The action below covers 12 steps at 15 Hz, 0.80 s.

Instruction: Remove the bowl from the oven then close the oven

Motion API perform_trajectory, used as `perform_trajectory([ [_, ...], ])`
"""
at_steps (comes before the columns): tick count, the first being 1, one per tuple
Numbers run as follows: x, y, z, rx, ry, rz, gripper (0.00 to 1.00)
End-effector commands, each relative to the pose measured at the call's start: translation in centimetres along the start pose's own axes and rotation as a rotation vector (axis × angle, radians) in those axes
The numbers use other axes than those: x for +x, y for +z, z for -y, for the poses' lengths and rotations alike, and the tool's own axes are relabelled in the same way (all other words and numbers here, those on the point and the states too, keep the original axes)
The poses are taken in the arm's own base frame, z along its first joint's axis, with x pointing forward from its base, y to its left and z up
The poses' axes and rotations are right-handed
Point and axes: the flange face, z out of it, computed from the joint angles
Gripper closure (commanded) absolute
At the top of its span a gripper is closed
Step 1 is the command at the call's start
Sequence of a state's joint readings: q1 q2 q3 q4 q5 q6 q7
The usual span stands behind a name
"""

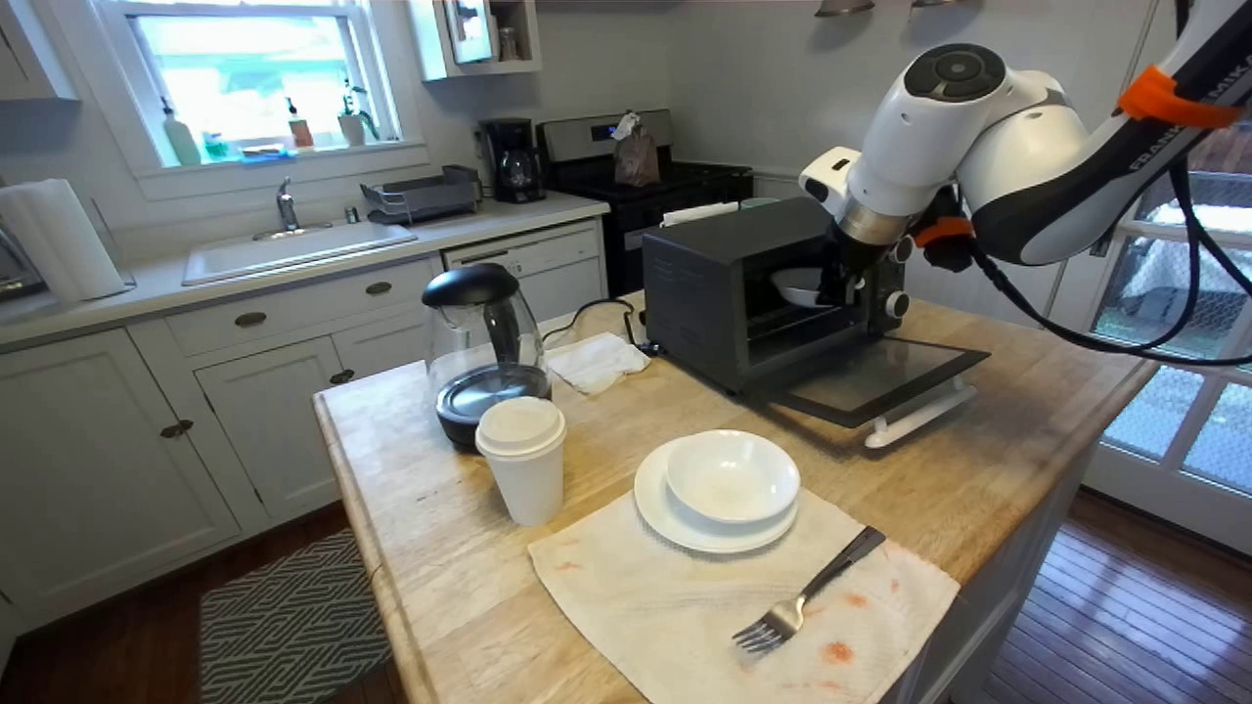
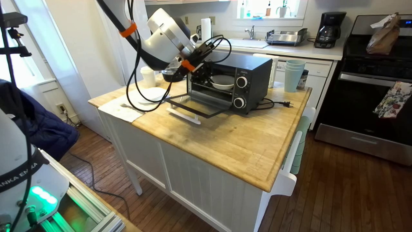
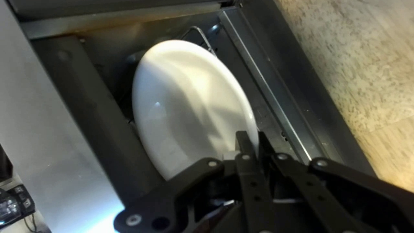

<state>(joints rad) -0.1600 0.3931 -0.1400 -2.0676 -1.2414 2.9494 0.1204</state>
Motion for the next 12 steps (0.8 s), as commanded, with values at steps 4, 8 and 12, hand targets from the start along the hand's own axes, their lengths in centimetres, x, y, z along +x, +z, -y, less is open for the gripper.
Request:
perform_trajectory([
  [4, 0.5, 0.2, -0.3, -0.012, 0.012, -0.008, 0.98],
  [8, 0.8, -0.5, 0.2, -0.012, 0.038, 0.0, 0.98],
  [12, 0.8, -2.0, 1.2, -0.027, 0.065, 0.025, 0.98],
])
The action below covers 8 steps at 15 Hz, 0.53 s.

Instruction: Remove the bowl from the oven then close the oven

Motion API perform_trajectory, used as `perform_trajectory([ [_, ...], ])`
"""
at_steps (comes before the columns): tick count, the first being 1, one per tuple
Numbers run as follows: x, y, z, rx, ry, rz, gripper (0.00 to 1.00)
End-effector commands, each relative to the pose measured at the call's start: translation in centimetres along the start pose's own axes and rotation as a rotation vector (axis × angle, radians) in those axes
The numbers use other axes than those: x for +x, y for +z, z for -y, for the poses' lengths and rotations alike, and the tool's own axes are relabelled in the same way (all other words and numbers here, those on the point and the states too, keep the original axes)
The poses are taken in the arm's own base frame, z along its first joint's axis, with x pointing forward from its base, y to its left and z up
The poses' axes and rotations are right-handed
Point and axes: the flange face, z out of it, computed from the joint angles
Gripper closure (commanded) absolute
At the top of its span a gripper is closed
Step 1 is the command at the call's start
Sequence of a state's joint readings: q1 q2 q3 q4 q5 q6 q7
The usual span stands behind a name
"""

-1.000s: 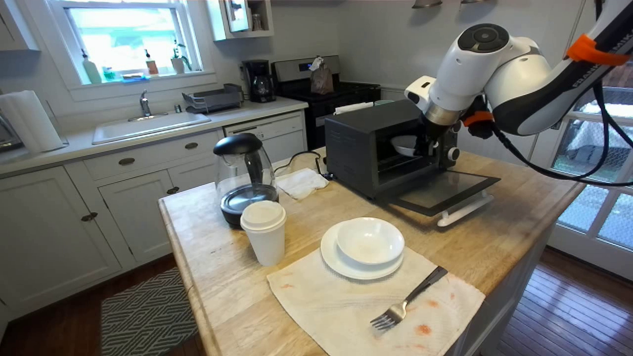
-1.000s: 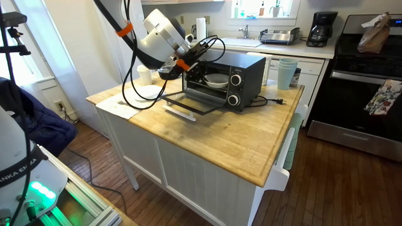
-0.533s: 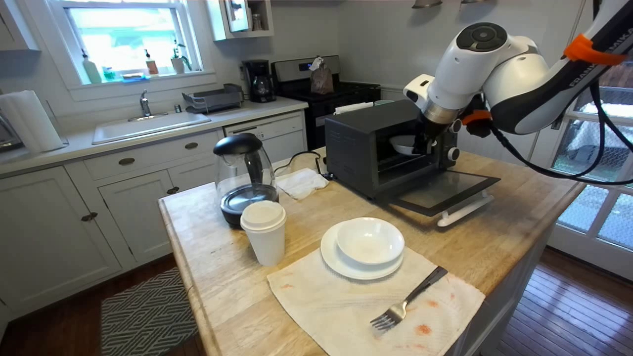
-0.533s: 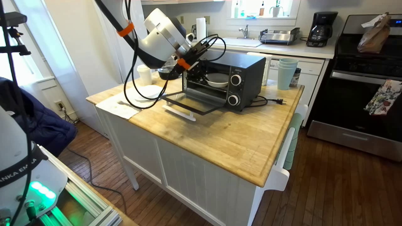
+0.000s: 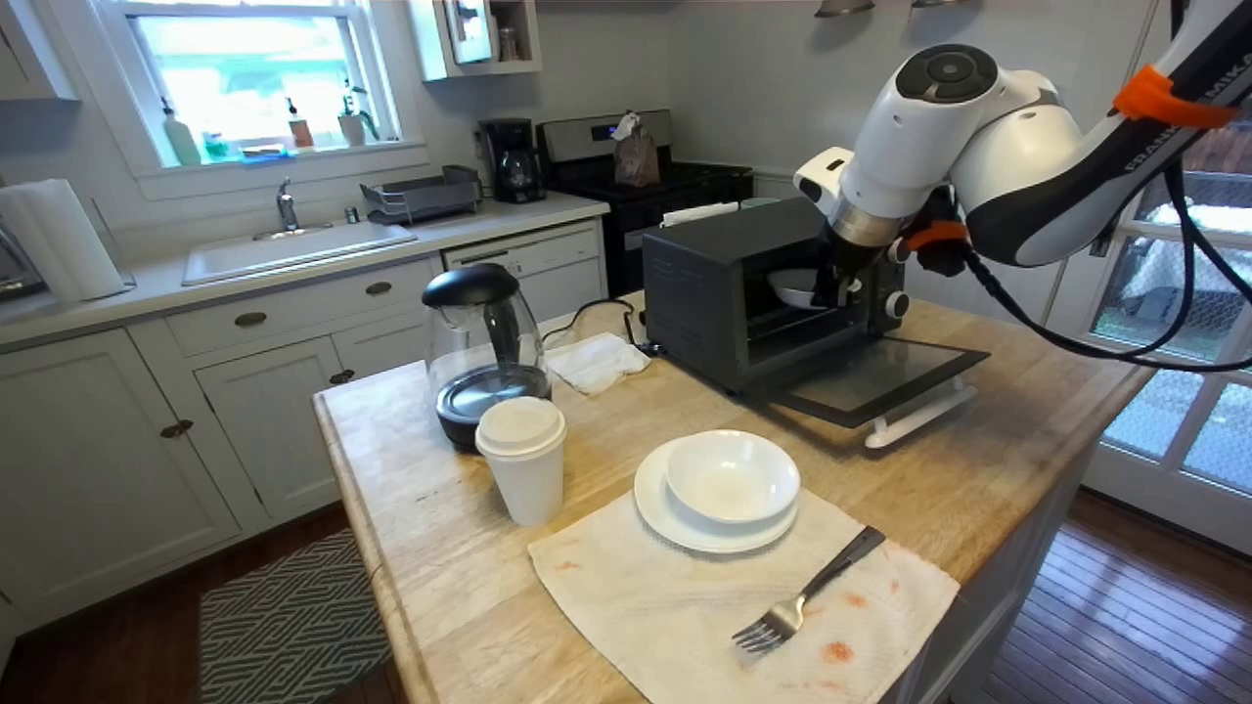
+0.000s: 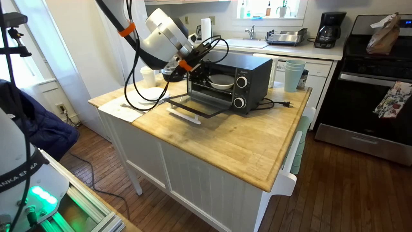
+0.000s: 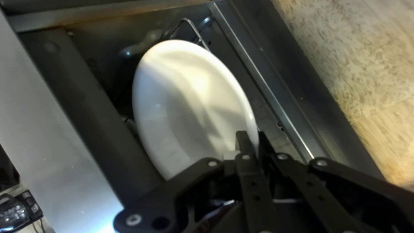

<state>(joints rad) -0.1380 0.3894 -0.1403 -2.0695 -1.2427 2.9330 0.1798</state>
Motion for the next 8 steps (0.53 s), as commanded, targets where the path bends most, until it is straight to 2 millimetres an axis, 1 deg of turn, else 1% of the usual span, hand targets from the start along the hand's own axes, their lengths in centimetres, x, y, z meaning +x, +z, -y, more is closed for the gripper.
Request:
perform_trajectory([
  [1, 0.0, -1.9, 0.9, -0.033, 0.031, 0.03, 0.98],
  [8, 0.0, -3.8, 3.7, -0.081, 0.107, 0.098, 0.98],
])
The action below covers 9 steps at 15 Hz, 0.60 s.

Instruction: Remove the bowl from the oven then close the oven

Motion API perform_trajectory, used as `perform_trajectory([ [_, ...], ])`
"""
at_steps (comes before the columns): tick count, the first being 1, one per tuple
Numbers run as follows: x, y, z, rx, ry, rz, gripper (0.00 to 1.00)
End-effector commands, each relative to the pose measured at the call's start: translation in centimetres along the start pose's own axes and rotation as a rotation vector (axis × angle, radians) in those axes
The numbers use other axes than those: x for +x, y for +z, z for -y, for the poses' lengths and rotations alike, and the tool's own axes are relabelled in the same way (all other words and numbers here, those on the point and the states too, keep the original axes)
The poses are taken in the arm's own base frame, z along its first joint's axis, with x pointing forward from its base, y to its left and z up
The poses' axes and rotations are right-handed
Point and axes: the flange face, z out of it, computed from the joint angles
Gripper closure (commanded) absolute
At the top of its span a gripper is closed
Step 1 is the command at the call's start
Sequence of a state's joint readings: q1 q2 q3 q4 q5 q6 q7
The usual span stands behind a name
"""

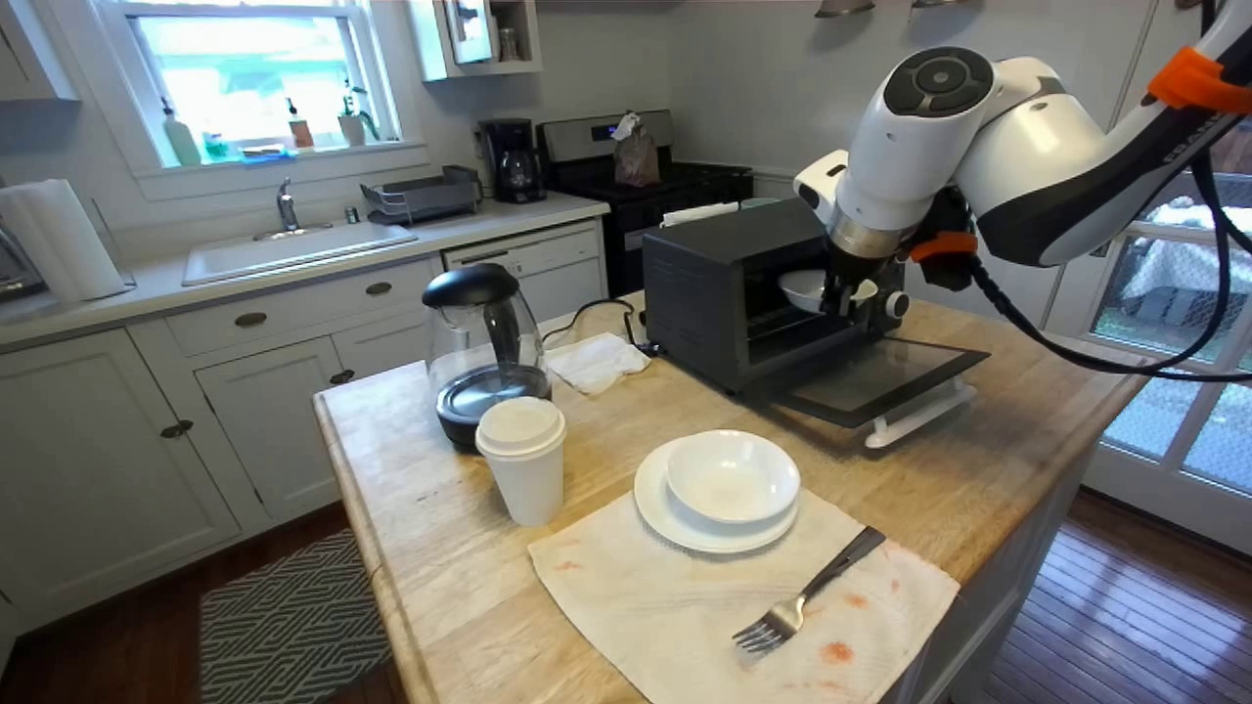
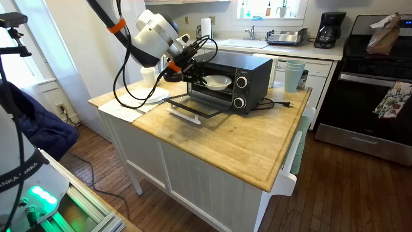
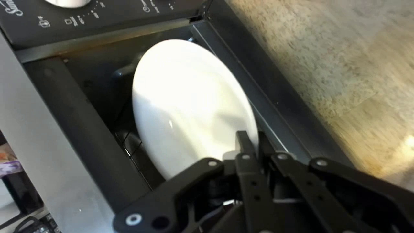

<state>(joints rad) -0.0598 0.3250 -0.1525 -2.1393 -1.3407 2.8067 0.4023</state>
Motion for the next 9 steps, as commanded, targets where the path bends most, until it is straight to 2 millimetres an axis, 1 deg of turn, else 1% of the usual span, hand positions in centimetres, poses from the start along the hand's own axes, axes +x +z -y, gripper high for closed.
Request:
perform_trajectory([
  [1, -0.9, -2.2, 1.1, -0.039, 0.037, 0.031, 0.98],
  [4, -1.5, -3.2, 1.9, -0.063, 0.065, 0.063, 0.98],
  [9, -2.4, -5.4, 4.0, -0.056, 0.055, 0.077, 0.98],
])
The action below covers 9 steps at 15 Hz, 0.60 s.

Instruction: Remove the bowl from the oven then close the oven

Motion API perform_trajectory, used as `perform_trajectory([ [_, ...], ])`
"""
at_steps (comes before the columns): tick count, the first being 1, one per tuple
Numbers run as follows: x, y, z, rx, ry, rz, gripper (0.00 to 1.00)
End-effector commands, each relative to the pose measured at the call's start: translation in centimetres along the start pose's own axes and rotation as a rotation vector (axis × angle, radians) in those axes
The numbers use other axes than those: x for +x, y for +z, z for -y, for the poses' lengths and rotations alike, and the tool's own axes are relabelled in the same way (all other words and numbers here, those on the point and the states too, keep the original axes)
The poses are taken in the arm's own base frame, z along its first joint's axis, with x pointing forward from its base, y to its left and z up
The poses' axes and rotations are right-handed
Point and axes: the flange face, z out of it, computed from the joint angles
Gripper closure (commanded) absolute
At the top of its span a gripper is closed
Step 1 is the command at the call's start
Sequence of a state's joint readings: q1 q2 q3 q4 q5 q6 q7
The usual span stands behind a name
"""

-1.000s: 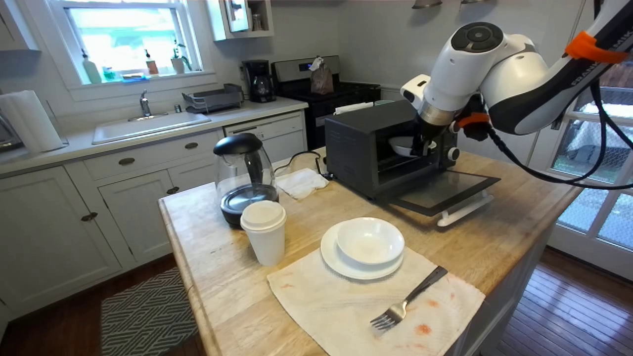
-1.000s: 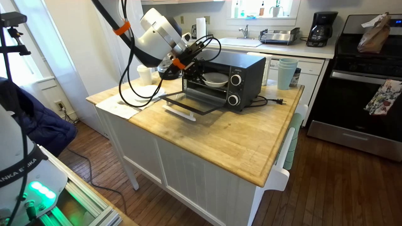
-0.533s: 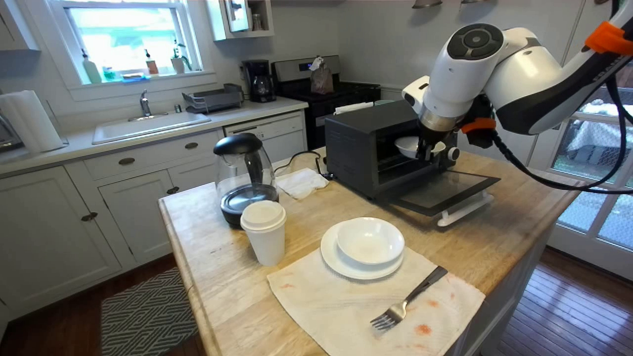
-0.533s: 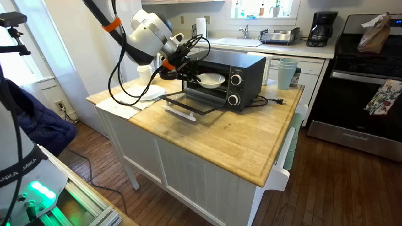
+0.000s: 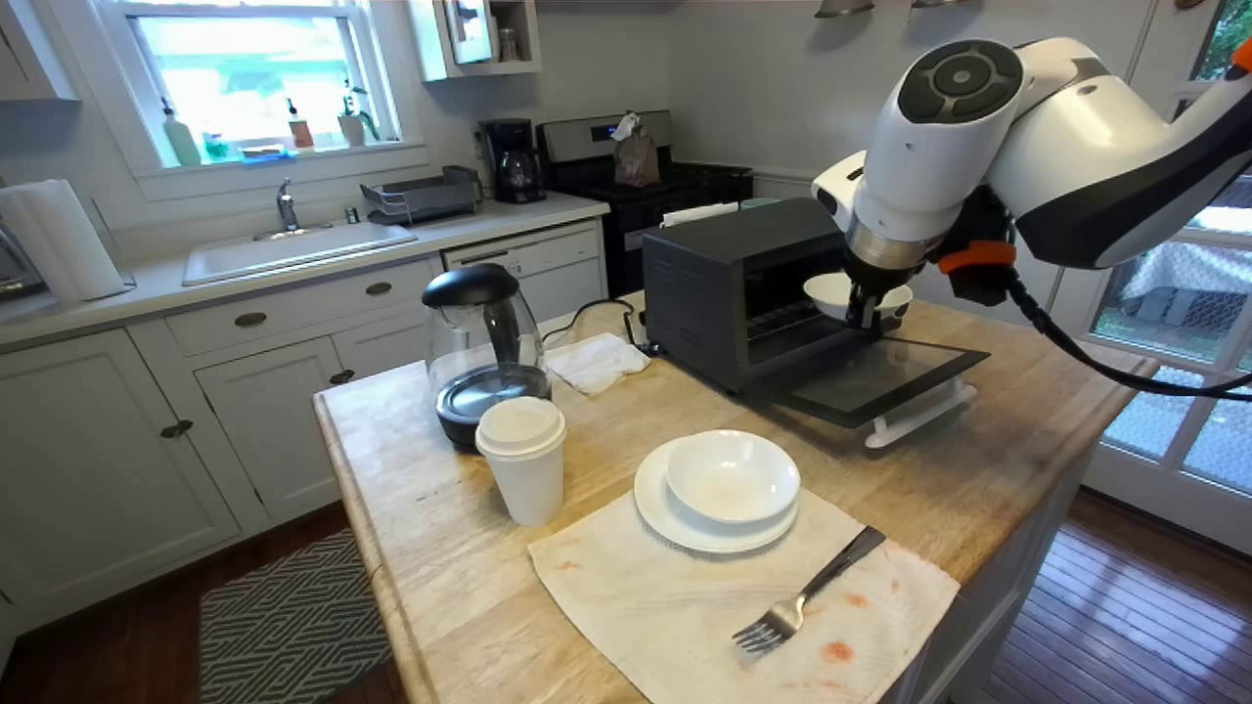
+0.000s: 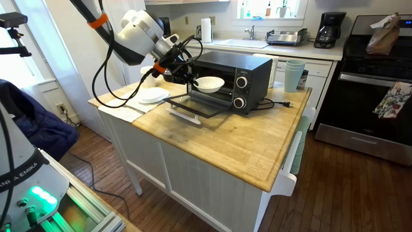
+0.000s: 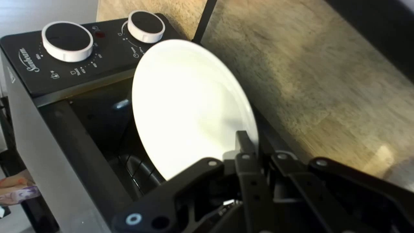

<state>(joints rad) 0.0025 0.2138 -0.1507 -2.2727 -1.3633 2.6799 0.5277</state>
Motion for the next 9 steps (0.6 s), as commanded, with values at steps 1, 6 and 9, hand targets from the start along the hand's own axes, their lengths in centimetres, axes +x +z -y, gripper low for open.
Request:
perform_trajectory([
  [1, -1.6, -2.7, 1.2, -0.019, -0.007, 0.004, 0.98],
  [6, -1.5, -2.8, 2.2, 0.008, -0.021, 0.0, 0.93],
  [9, -2.0, -3.5, 2.4, 0.0, -0.026, -0.012, 0.93],
])
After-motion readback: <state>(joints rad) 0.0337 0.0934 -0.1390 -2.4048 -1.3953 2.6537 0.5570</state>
